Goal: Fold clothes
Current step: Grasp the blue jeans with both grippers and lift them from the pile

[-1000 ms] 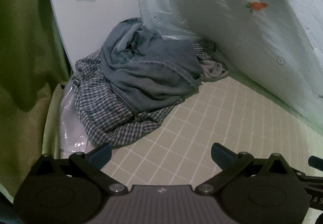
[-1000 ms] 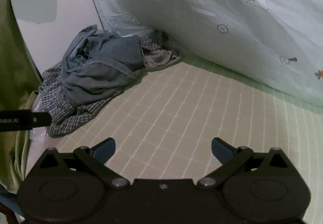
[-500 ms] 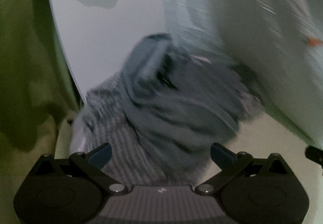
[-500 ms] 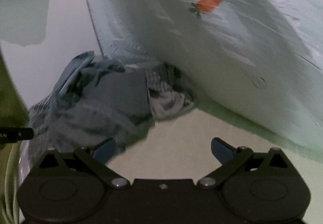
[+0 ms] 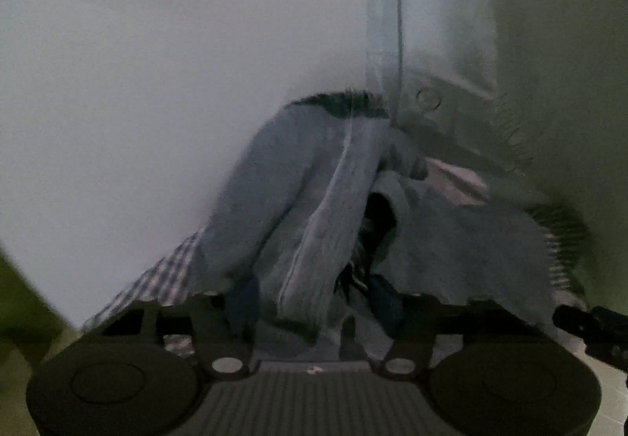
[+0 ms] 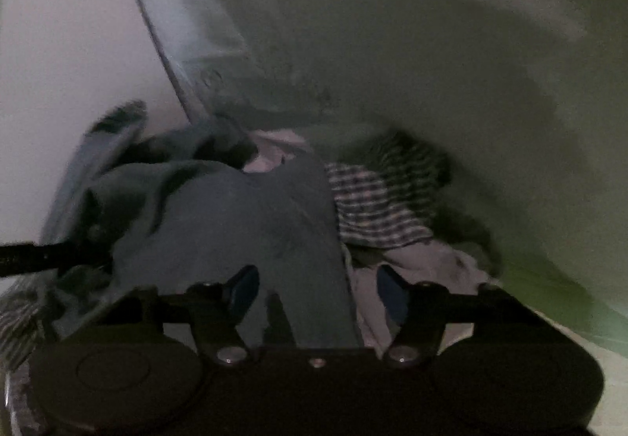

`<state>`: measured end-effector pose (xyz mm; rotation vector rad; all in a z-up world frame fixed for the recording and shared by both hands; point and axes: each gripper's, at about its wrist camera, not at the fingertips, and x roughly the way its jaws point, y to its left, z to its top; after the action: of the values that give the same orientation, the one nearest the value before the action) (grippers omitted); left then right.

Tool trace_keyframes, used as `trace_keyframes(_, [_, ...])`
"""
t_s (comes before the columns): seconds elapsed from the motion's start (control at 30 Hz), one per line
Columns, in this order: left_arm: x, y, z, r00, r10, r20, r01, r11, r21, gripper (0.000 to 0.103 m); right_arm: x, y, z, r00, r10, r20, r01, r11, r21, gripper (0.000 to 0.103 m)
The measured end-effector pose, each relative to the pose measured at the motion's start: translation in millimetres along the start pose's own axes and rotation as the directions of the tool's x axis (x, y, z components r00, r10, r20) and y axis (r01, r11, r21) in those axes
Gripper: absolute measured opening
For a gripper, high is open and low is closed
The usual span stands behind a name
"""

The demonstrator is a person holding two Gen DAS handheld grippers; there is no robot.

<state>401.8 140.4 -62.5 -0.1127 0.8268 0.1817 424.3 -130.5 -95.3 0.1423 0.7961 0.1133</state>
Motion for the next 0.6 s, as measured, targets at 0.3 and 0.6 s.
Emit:
trace_keyframes(0.3, [10.8,10.1,-4.6,0.999,0.040,0.011,-0.038,0.991,-0.132,0.013,17.8,-5.2,4.0,0.995,0.095,-0.006,-0.094,0.995,0.042,0.003])
trace_keyframes(0.6, [-78.4,6.1,-1.4,0.983,0.045,0.180,-0.032,0.997,-0.075,0.006,-74.9,8.8,-3.0,0.979,0.078,0.190,-0.057,0.992,-0.113,0.002])
